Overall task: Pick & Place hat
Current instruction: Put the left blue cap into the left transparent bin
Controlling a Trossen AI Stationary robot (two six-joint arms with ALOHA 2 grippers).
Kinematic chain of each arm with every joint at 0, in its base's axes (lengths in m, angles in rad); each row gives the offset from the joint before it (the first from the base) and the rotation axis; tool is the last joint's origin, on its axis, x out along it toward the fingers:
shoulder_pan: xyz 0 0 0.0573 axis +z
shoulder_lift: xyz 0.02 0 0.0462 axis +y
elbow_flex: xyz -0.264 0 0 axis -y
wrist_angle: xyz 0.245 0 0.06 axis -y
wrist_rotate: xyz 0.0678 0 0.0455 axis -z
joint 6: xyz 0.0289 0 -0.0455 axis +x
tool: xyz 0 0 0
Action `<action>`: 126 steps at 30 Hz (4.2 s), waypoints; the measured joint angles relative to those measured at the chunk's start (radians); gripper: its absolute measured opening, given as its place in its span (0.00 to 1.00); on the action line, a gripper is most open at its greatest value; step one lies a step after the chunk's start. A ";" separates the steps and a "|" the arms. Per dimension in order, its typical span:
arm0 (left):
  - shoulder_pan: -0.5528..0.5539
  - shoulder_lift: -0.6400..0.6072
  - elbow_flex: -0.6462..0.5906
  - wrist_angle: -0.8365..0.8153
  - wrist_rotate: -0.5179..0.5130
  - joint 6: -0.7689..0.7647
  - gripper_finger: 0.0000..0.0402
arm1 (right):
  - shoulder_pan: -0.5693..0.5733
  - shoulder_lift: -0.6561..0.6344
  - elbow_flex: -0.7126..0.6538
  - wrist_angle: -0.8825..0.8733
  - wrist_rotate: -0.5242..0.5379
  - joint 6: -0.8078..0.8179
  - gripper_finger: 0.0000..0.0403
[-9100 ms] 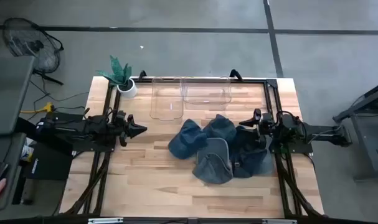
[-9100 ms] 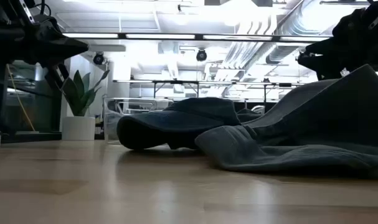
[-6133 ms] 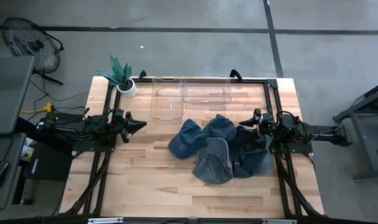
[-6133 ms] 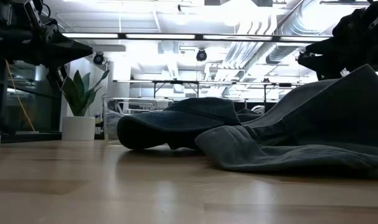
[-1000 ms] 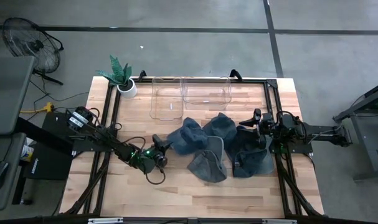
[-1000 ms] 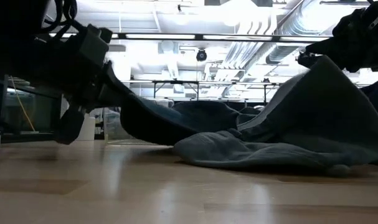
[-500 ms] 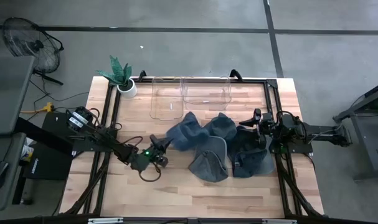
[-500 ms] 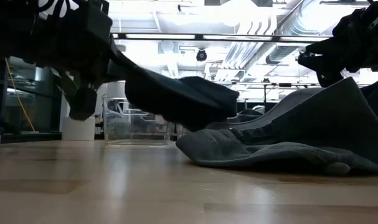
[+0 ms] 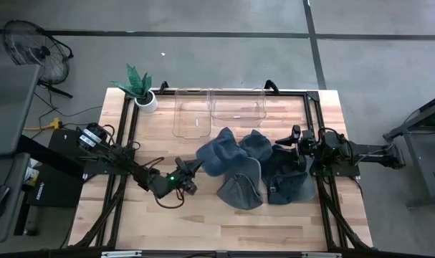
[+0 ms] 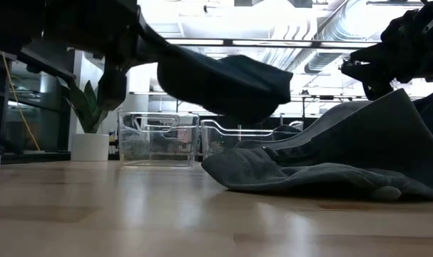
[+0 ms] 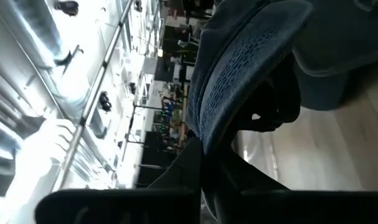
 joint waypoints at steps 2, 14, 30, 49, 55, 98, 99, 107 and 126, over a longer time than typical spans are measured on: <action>0.011 0.000 0.008 0.024 -0.003 0.053 0.02 | 0.000 0.000 0.000 0.000 0.000 0.000 0.42; 0.139 -0.001 0.019 0.157 -0.140 0.050 0.02 | 0.000 0.000 0.000 0.000 0.000 0.000 0.42; 0.318 -0.156 0.019 0.049 -0.140 0.066 0.02 | 0.000 0.000 0.000 0.000 0.000 0.000 0.42; 0.421 -0.625 0.266 -1.382 -0.110 -0.578 0.02 | 0.000 0.000 0.000 0.000 0.000 0.000 0.42; 0.433 -0.622 0.386 -1.787 -0.019 -0.899 0.02 | 0.000 0.000 0.000 0.001 0.000 0.000 0.42; 0.644 -0.289 0.460 -1.937 0.141 -1.413 0.02 | 0.000 0.000 0.000 0.002 0.000 0.000 0.42; 0.644 -0.289 0.460 -1.942 0.142 -1.422 0.02 | 0.000 0.000 0.000 0.002 0.000 0.000 0.42; 0.644 -0.252 0.460 -1.986 0.211 -1.502 0.02 | 0.000 0.001 0.000 0.003 0.000 0.000 0.42; 0.644 -0.208 0.460 -1.975 0.275 -1.710 0.01 | 0.000 0.001 0.000 0.002 0.000 0.000 0.42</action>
